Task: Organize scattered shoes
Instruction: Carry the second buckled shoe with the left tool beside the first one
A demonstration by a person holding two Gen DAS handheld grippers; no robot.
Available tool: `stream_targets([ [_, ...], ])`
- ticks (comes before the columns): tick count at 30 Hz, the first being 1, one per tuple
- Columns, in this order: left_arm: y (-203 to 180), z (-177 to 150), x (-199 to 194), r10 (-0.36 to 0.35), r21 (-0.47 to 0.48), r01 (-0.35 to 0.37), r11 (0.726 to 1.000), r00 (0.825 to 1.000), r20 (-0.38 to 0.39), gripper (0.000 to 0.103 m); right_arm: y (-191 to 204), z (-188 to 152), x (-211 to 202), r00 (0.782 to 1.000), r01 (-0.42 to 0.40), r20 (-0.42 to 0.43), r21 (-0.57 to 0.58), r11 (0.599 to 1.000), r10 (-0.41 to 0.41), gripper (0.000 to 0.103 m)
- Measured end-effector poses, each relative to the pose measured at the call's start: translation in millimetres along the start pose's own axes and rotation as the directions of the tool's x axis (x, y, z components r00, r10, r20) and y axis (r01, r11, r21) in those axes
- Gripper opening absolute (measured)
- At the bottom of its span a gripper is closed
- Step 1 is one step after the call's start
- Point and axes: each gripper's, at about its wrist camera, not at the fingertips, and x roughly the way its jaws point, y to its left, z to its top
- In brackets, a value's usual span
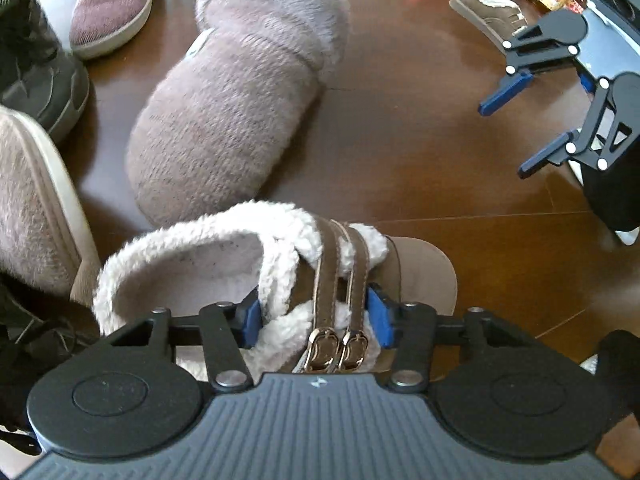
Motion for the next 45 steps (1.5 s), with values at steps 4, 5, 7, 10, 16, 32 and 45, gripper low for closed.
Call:
stream_targets([
  [4,-29.4,2.6,-2.8,0.011,0.030,-0.012,0.999,0.999,0.040,0.046,-2.5,-3.8,-5.3,1.000,0.005,0.014,0.003,1.000,-0.005,0.056],
  [5,-38.8,3.6,-2.3,0.017,0.041,-0.019,0.999,0.999,0.047,0.046,-3.9,-6.6,-8.7,1.000,0.009,0.021,0.005,1.000,-0.009,0.056],
  [7,-54.9,5.7,0.3,0.016,0.060,-0.019,0.998,0.999,0.051,0.045,-6.5,-12.0,-13.7,1.000,0.013,0.026,0.009,1.000,-0.013,0.056],
  [10,-83.9,15.6,5.6,-0.011,0.092,0.007,0.996,0.999,0.042,0.044,-14.6,-27.3,-26.1,0.999,0.029,0.031,0.028,0.999,-0.030,0.056],
  [16,-140.5,63.4,26.2,-0.043,0.259,0.043,0.965,0.999,-0.005,0.043,-48.3,-72.4,-57.9,0.996,0.083,0.025,0.143,0.986,-0.088,0.056],
  [32,-220.8,299.9,139.1,-0.156,0.521,0.178,0.835,0.984,-0.086,0.049,-169.2,-186.6,-138.3,0.970,0.204,0.035,0.411,0.888,-0.239,0.056],
  [45,-173.6,261.3,96.8,0.038,0.356,-0.003,0.934,0.995,-0.091,0.052,-177.1,-196.4,-118.1,0.979,0.141,0.093,0.333,0.932,-0.182,0.053],
])
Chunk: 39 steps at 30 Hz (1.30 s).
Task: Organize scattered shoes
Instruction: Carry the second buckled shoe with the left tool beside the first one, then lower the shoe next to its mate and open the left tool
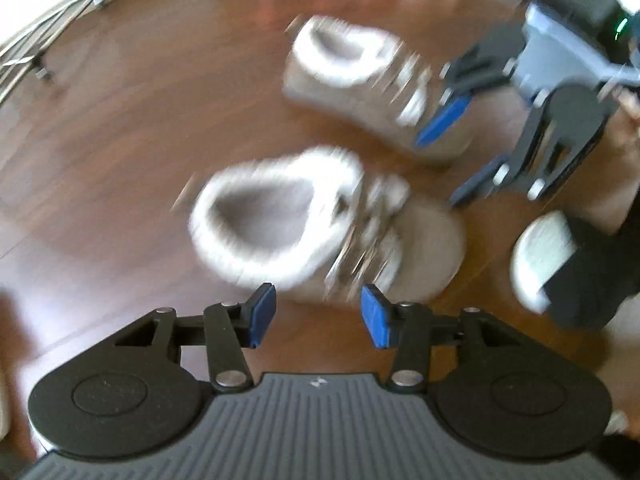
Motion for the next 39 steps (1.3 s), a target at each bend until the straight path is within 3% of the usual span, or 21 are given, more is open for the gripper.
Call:
stream_targets([
  [1,2.4,-2.1,7.1,0.008,-0.025,-0.008,1.000,1.000,0.002,0.052,3.7,2.1,4.5,1.000,-0.001,-0.003,-0.018,1.000,0.001,0.040],
  [3,3.8,-3.1,19.0,0.034,-0.048,-0.033,0.998,0.999,0.013,0.052,10.5,5.1,19.6,1.000,0.000,-0.028,-0.047,0.999,-0.001,0.024],
  [7,-1.6,9.2,39.4,0.052,-0.020,-0.051,0.998,0.998,0.048,0.052,25.6,-1.4,27.8,1.000,0.023,-0.004,-0.090,0.996,-0.024,0.023],
  [10,-13.3,19.2,57.4,0.072,0.048,-0.073,0.996,0.997,0.026,0.051,31.9,-3.9,21.7,0.999,0.049,0.013,-0.072,0.996,-0.048,0.023],
  [12,-17.5,21.9,62.0,0.066,0.070,-0.068,0.995,0.997,0.026,0.051,39.8,-8.8,6.8,0.998,0.021,0.056,-0.065,0.998,-0.017,0.023],
  [14,-17.9,24.4,65.7,0.049,0.068,-0.051,0.996,0.998,0.029,0.051,43.2,-12.6,14.6,1.000,-0.017,0.012,-0.053,0.998,0.018,0.021],
  [17,-17.0,29.9,71.2,0.049,0.081,-0.052,0.995,0.998,0.030,0.051,45.1,-22.0,23.7,1.000,0.022,0.016,-0.060,0.998,-0.022,0.015],
  [20,-14.1,38.8,72.5,0.052,0.087,-0.055,0.995,0.998,0.034,0.051,38.2,-25.3,19.9,1.000,0.007,0.022,0.002,1.000,-0.007,0.014],
  [24,-18.2,57.9,78.0,0.063,0.092,-0.068,0.993,0.996,0.061,0.051,25.2,-26.2,16.3,0.998,0.056,0.008,0.072,0.996,-0.056,0.000],
  [28,-21.9,75.3,83.9,0.057,0.098,-0.066,0.993,0.994,0.089,0.050,9.0,-28.9,16.8,0.997,0.073,-0.004,0.140,0.987,-0.073,0.000],
  [39,-26.6,102.5,94.4,0.043,0.077,-0.053,0.996,0.991,0.129,0.050,-9.1,-36.9,0.7,0.990,0.141,-0.024,0.195,0.971,-0.139,0.000],
])
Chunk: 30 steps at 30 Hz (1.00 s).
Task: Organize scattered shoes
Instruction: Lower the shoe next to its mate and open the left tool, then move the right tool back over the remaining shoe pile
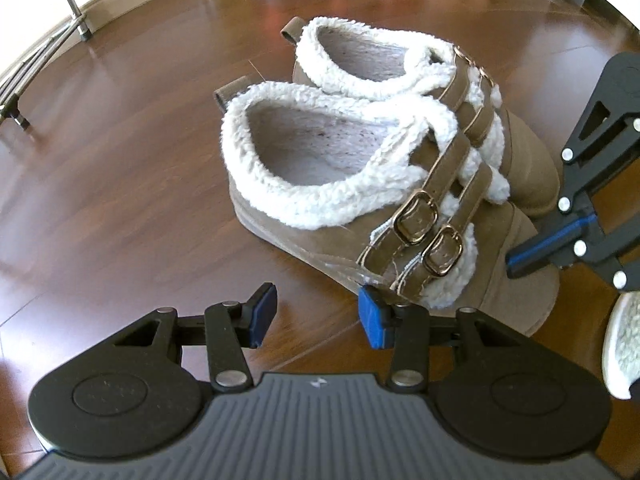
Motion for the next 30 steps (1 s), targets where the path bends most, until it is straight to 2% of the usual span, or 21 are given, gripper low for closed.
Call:
stream_targets([
  [3,-1.3,3.9,2.1,0.007,-0.005,-0.007,1.000,1.000,0.002,0.050,2.5,0.3,-2.1,1.000,0.016,0.001,-0.028,0.999,-0.016,0.000],
  [10,-5.5,15.5,6.4,0.020,-0.024,-0.019,1.000,1.000,0.025,0.050,-6.0,1.4,-5.2,1.000,0.025,-0.004,0.038,0.999,-0.025,0.000],
  [13,-6.1,15.4,7.0,0.024,-0.056,-0.022,0.998,0.999,0.030,0.051,-9.5,-0.1,-4.9,0.999,0.038,0.002,0.023,0.999,-0.038,0.000],
  [14,-6.6,12.8,5.6,0.024,-0.078,-0.022,0.997,0.999,0.031,0.052,-7.4,-0.7,-6.2,0.999,0.034,0.003,0.019,0.999,-0.034,0.002],
  [15,-8.0,11.0,5.3,0.023,-0.091,-0.021,0.996,0.999,0.032,0.053,-6.6,-0.6,-7.0,1.000,0.028,0.004,0.023,0.999,-0.028,0.010],
  [16,-8.5,9.5,6.4,0.027,-0.101,-0.024,0.995,0.999,0.028,0.055,-4.7,0.7,-8.0,1.000,0.024,0.007,0.027,0.999,-0.024,0.026],
  [18,-8.5,-8.1,-8.1,0.047,-0.131,-0.047,0.990,0.999,-0.003,0.055,0.8,2.6,-17.3,0.999,0.032,0.043,0.034,0.999,-0.033,0.041],
  [20,-10.0,-36.5,-34.5,0.078,-0.137,-0.081,0.987,0.997,-0.030,0.057,4.2,4.8,-23.0,0.998,0.028,0.060,0.013,1.000,-0.029,0.039],
  [22,-1.7,-60.6,-43.2,0.098,-0.150,-0.107,0.983,0.993,-0.063,0.057,7.9,5.6,-23.5,0.998,0.036,0.043,-0.002,0.999,-0.036,0.039],
  [24,1.3,-102.9,-83.3,0.123,-0.202,-0.143,0.969,0.987,-0.108,0.059,16.8,10.0,-19.4,0.999,0.023,0.022,-0.029,0.999,-0.022,0.039],
  [25,2.8,-113.3,-92.5,0.128,-0.228,-0.153,0.962,0.984,-0.120,0.062,19.5,14.7,-17.0,1.000,0.012,0.022,-0.039,0.999,-0.011,0.040],
  [29,10.4,-188.1,-156.3,0.179,-0.443,-0.231,0.867,0.971,-0.156,0.068,56.9,43.8,-3.2,0.997,-0.073,0.027,-0.137,0.988,0.077,0.046],
  [30,10.6,-201.5,-167.1,0.191,-0.484,-0.244,0.840,0.969,-0.158,0.069,69.2,53.3,2.8,0.994,-0.095,0.029,-0.165,0.982,0.102,0.051],
])
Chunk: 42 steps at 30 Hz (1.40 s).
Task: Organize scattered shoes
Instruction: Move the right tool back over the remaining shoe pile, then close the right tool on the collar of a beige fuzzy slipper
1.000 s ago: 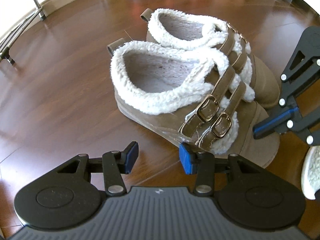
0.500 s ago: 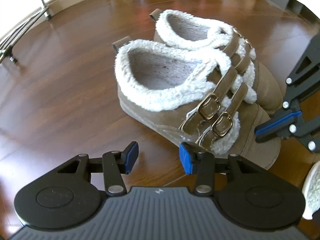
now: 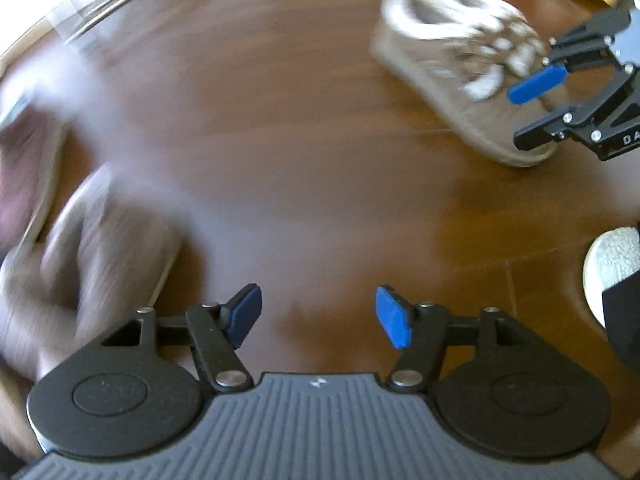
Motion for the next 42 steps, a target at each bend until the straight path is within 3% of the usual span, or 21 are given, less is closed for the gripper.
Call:
stream_targets([
  [4,29.5,-43.9,-29.1,0.064,-0.179,-0.056,0.982,0.997,0.038,0.069,55.6,38.2,15.6,0.994,-0.102,0.012,-0.102,0.989,0.104,0.057],
  [5,40.0,-62.1,-39.7,0.080,-0.248,-0.063,0.967,0.995,0.056,0.069,73.3,48.5,20.1,0.990,-0.138,0.013,-0.129,0.982,0.141,0.056],
  [7,52.3,-79.1,-49.9,0.085,-0.315,-0.052,0.948,0.992,0.092,0.067,93.3,60.2,25.5,0.985,-0.170,0.012,-0.154,0.973,0.174,0.043],
  [9,66.7,-98.8,-59.6,0.090,-0.394,-0.031,0.919,0.987,0.130,0.067,121.3,74.9,33.9,0.980,-0.199,-0.013,-0.171,0.965,0.200,0.041],
  [13,87.4,-120.9,-73.3,0.108,-0.423,-0.032,0.906,0.982,0.158,0.069,152.0,88.1,39.7,0.976,-0.219,-0.038,-0.197,0.956,0.215,0.044],
  [19,102.7,-135.1,-83.5,0.100,-0.412,-0.007,0.911,0.974,0.203,0.069,196.2,117.3,46.9,0.984,-0.175,-0.088,-0.288,0.942,0.156,0.047],
  [25,114.7,-128.0,-94.2,0.098,-0.397,-0.005,0.918,0.972,0.213,0.070,214.6,142.5,28.0,0.983,-0.171,-0.117,-0.303,0.938,0.141,0.050],
  [30,119.9,-121.5,-79.1,0.148,-0.355,-0.067,0.932,0.967,0.206,0.071,221.0,156.9,33.0,0.987,-0.160,-0.060,-0.314,0.936,0.148,0.052],
  [34,121.1,-128.1,-61.7,0.166,-0.408,-0.077,0.910,0.968,0.188,0.071,221.0,171.4,58.9,0.989,-0.144,-0.018,-0.294,0.945,0.145,0.041],
  [38,114.3,-138.6,-62.1,0.186,-0.442,-0.082,0.893,0.963,0.196,0.071,218.6,198.3,84.7,0.991,-0.121,0.015,-0.272,0.955,0.130,0.040],
  [42,120.9,-140.4,-56.3,0.221,-0.469,-0.111,0.876,0.957,0.186,0.071,211.1,223.7,103.0,0.988,-0.133,0.040,-0.241,0.961,0.147,0.048],
])
